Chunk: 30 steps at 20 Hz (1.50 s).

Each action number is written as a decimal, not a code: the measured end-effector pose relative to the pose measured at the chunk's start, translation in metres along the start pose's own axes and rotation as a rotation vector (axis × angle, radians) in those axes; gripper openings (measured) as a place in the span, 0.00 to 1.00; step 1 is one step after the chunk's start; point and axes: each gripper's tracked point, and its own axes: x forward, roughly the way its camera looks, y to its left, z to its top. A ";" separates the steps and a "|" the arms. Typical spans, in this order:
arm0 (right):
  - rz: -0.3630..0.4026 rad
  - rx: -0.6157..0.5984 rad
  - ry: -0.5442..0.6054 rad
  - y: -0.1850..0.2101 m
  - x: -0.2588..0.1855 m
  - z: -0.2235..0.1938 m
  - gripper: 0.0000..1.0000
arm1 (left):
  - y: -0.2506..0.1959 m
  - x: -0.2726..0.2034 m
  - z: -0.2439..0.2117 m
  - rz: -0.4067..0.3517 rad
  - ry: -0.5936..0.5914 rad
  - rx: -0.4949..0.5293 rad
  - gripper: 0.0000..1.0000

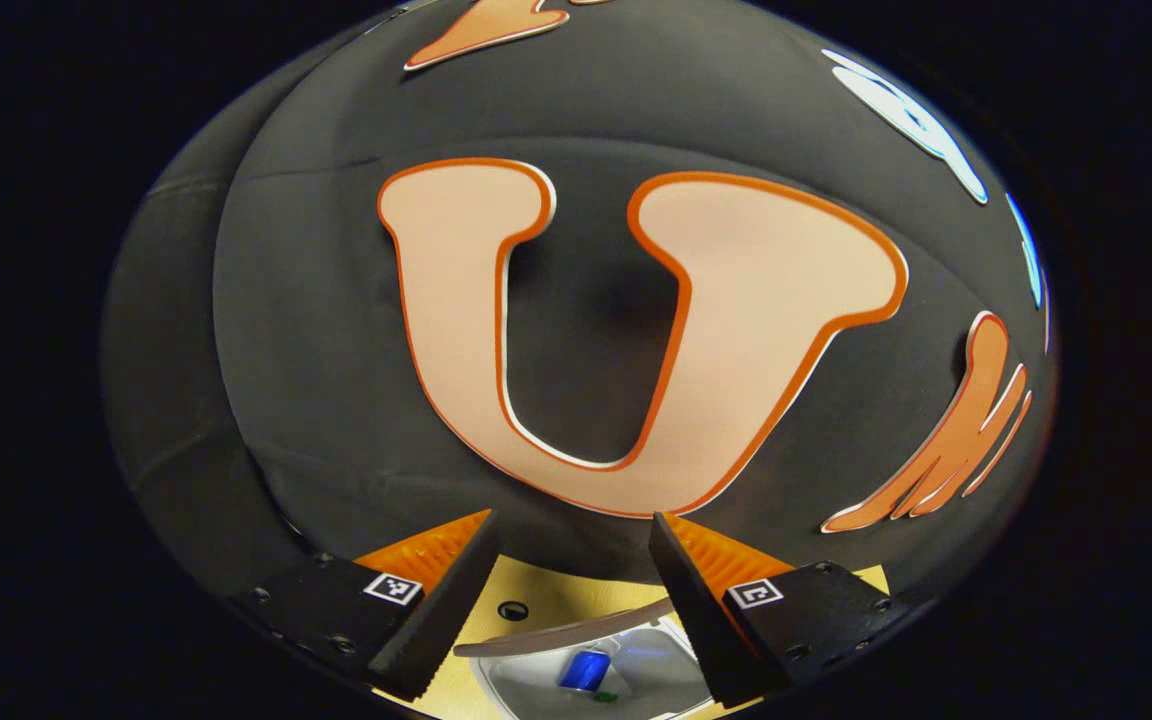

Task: Press the lid of the desktop garbage bin to open it, pick up the crumpled paper on the desktop and throw it into the bin, then pick up the pop can on the desktop and drop it into the bin, and finally close the garbage bin lid.

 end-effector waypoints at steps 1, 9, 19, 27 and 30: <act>0.006 -0.001 0.003 0.002 0.001 -0.001 0.95 | 0.000 -0.001 -0.004 0.000 0.008 0.008 0.94; 0.066 0.037 0.033 0.021 0.007 -0.009 0.94 | -0.017 -0.027 -0.061 -0.094 0.080 0.010 0.95; 0.101 0.018 0.027 0.030 0.003 -0.007 0.94 | -0.029 -0.057 -0.196 -0.106 0.193 -0.004 0.97; 0.138 0.015 0.028 0.036 -0.002 -0.007 0.94 | -0.028 -0.064 -0.219 -0.093 0.224 0.150 0.97; 0.144 0.014 0.027 0.037 -0.004 -0.007 0.94 | -0.026 -0.062 -0.216 -0.073 0.208 0.160 0.98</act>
